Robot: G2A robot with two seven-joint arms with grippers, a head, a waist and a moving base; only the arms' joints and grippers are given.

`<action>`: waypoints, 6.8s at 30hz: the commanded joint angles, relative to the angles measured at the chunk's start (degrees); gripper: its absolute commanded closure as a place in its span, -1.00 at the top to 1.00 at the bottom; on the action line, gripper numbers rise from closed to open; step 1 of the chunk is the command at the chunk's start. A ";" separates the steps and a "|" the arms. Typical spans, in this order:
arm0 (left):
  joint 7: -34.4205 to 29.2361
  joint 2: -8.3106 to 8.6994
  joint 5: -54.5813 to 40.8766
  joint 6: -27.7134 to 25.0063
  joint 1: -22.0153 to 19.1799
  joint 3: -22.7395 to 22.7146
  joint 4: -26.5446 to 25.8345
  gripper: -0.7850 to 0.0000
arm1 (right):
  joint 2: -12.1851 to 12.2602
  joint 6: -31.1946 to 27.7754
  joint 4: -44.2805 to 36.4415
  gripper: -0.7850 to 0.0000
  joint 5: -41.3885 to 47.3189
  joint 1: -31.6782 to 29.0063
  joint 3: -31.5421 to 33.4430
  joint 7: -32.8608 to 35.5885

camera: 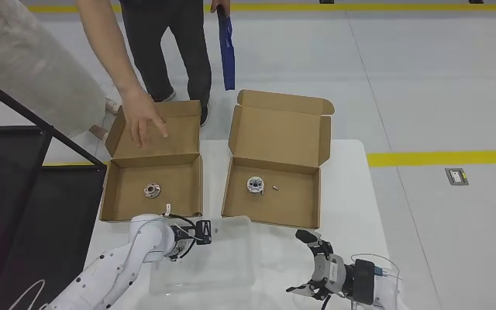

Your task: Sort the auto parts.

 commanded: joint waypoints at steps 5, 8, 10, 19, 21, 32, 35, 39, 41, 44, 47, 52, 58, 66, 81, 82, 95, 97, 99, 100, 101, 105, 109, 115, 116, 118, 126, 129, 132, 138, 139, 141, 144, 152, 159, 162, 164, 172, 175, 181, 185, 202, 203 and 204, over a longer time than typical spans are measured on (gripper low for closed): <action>0.13 0.00 0.50 0.19 0.61 -0.52 -0.70 -0.08 | 0.00 0.00 0.00 1.00 0.00 0.00 0.00 0.00; 0.11 0.10 0.53 0.22 0.92 -1.13 -1.13 -0.07 | 0.00 0.00 0.00 1.00 0.00 0.00 0.00 0.00; 0.18 0.20 0.62 0.32 1.23 -1.58 -1.63 -0.09 | 0.00 0.00 0.00 1.00 0.00 0.00 0.00 0.00; 0.92 0.72 2.92 2.14 3.33 -3.50 -3.67 -0.15 | 0.00 0.00 0.00 1.00 0.00 0.00 0.00 0.00; 0.88 0.63 3.89 2.79 3.56 -3.40 -3.61 -0.15 | 0.00 0.00 0.00 1.00 0.00 0.00 0.00 0.00; 0.82 -0.30 6.04 3.15 3.61 -2.32 -2.34 -0.15 | 0.00 0.00 0.00 1.00 0.00 0.00 0.00 0.00; 1.18 -0.44 4.90 1.34 3.41 -2.42 -2.14 -0.15 | 0.00 0.00 0.00 1.00 0.00 0.00 0.00 0.00; 1.76 -0.37 2.81 -1.34 3.29 -3.25 -2.25 -0.15 | 0.00 0.00 0.00 1.00 0.00 0.00 0.00 0.00; 1.51 -0.28 2.66 -1.40 3.38 -3.78 -2.42 -0.14 | 0.00 0.00 0.00 1.00 0.00 0.00 0.00 0.00; 1.48 -0.25 2.86 -0.18 3.73 -4.33 -2.58 -0.14 | 0.00 0.00 0.00 1.00 0.00 0.00 0.00 0.00; 1.47 -0.44 3.89 1.65 4.02 -4.24 -2.37 -0.15 | 0.00 0.00 0.00 1.00 0.00 0.00 0.00 0.00; 1.69 -1.03 5.02 2.51 3.68 -3.34 -1.18 -0.16 | 0.00 0.00 0.00 1.00 0.00 0.00 0.00 0.00; 1.73 -1.74 5.11 2.39 2.84 -2.60 0.16 -0.18 | 0.00 0.00 0.00 1.00 0.00 0.00 0.00 0.00; 1.62 -2.45 4.93 2.22 2.15 -2.18 1.47 -0.77 | 0.00 0.00 0.00 1.00 0.00 0.00 0.00 0.00; 3.86 0.52 0.29 -3.66 7.92 -12.04 -9.82 -1.00 | 0.00 0.00 0.00 1.00 0.00 0.00 0.00 0.00; 4.30 1.03 -0.42 -4.76 9.01 -13.56 -11.46 -1.00 | 0.00 0.00 0.00 1.00 0.00 0.00 0.00 0.00; 17.08 7.62 -5.15 -11.76 27.27 -36.67 -30.16 -1.00 | 0.00 0.00 0.00 1.00 0.00 0.00 0.00 0.00; 21.13 8.47 -5.62 -11.76 29.90 -39.95 -31.35 -1.00 | 0.00 0.00 0.00 1.00 0.00 0.00 0.00 0.00; 25.98 9.25 -6.28 -11.76 32.18 -43.10 -31.60 -1.00 | 0.00 0.00 0.00 1.00 0.00 0.00 0.00 0.00; 28.40 9.67 -6.48 -11.76 33.22 -44.45 -31.48 -1.00 | 0.00 0.00 0.00 1.00 0.00 0.00 0.00 0.00; 30.81 10.07 -6.64 -11.76 34.12 -45.82 -31.08 -1.00 | 0.00 0.00 0.00 1.00 0.00 0.00 0.00 0.00; 40.86 11.63 -7.52 -11.76 37.17 -50.06 -28.97 -1.00 | 0.00 0.00 0.00 1.00 0.00 0.00 0.00 0.00; 51.26 13.33 -8.25 -11.76 39.34 -53.01 -26.06 -1.00 | 0.00 0.00 0.00 1.00 0.00 0.00 0.00 0.00; 66.53 15.40 -7.59 -11.76 42.46 -56.72 -21.11 -1.00 | 0.00 0.00 0.00 1.00 0.00 0.00 0.00 0.00; 68.81 15.67 -7.38 -11.76 42.93 -57.16 -20.32 -1.00 | 0.00 0.00 0.00 1.00 0.00 0.00 0.00 0.00; 73.10 16.17 -6.88 -11.76 43.86 -57.69 -19.10 -1.00 | 0.00 0.00 0.00 1.00 0.00 0.00 0.00 0.00; 69.17 16.41 -3.30 -3.48 46.94 -60.54 -18.17 -1.00 | 0.00 0.00 0.00 1.00 0.00 0.00 0.00 0.00; 59.06 15.84 -6.82 5.39 47.96 -60.05 -21.01 -1.00 | 0.00 0.00 0.00 1.00 0.00 0.00 0.00 0.00; 49.37 15.45 -10.58 11.83 46.56 -58.05 -23.06 -1.00 | 0.00 0.00 0.00 1.00 0.00 0.00 0.00 0.00; 36.42 14.68 -14.49 19.96 37.86 -50.42 -20.61 -1.00 | 0.00 0.00 0.00 1.00 0.00 0.00 0.00 0.00; 34.83 14.48 -15.08 20.53 35.94 -48.62 -19.79 -1.00 | 0.00 0.00 0.00 1.00 0.00 0.00 0.00 0.00; 31.55 14.03 -15.57 21.88 31.17 -45.28 -16.70 -1.00 | 0.00 0.00 0.00 1.00 0.00 0.00 0.00 0.00; 27.61 12.94 -15.04 23.77 24.03 -38.80 -12.21 -1.00 | 0.00 0.00 0.00 1.00 0.00 0.00 0.00 0.00; 22.70 7.73 -15.05 26.29 4.80 -21.10 3.10 -1.00 | 0.00 0.00 0.00 1.00 0.00 0.00 0.00 0.00; 20.88 1.49 -12.92 31.58 -7.70 -7.79 16.04 -1.00 | 0.00 0.00 0.00 1.00 0.00 0.00 0.00 0.00; 20.43 -1.11 -12.35 33.12 -11.45 -3.56 21.10 -1.00 | 0.00 0.00 0.00 1.00 0.00 0.00 0.00 0.00; 20.29 -2.80 -12.22 33.42 -13.61 -1.12 24.29 -1.00 | 0.00 0.00 0.00 1.00 0.00 0.00 0.00 0.00; 22.31 -8.24 -13.47 31.95 -19.33 4.47 35.84 -1.00 | 0.00 0.00 0.00 1.00 0.00 0.00 0.00 0.00; 23.15 -9.67 -13.44 31.36 -20.51 5.42 38.92 -0.95 | 0.00 0.00 0.00 1.00 0.00 0.00 0.00 0.00; 24.45 -11.34 -13.02 29.41 -21.89 5.77 42.30 -0.17 | 0.00 0.00 0.00 1.00 0.00 0.00 0.00 0.00; 25.50 -11.51 -12.62 27.68 -22.08 4.88 42.41 -0.14 | 0.00 0.00 0.00 1.00 0.00 0.00 0.00 0.00; 26.47 -1.01 -10.37 19.05 -2.53 -17.23 10.17 0.00 | 0.00 0.00 0.00 1.00 0.00 0.00 0.00 0.00; 26.14 -0.12 -10.68 18.26 0.13 -19.76 7.05 0.01 | 0.00 0.00 0.00 1.00 0.00 0.00 0.00 0.00; 25.89 0.71 -11.28 17.20 2.84 -22.32 4.01 0.00 | 0.00 0.00 0.00 1.00 0.00 0.00 0.00 0.00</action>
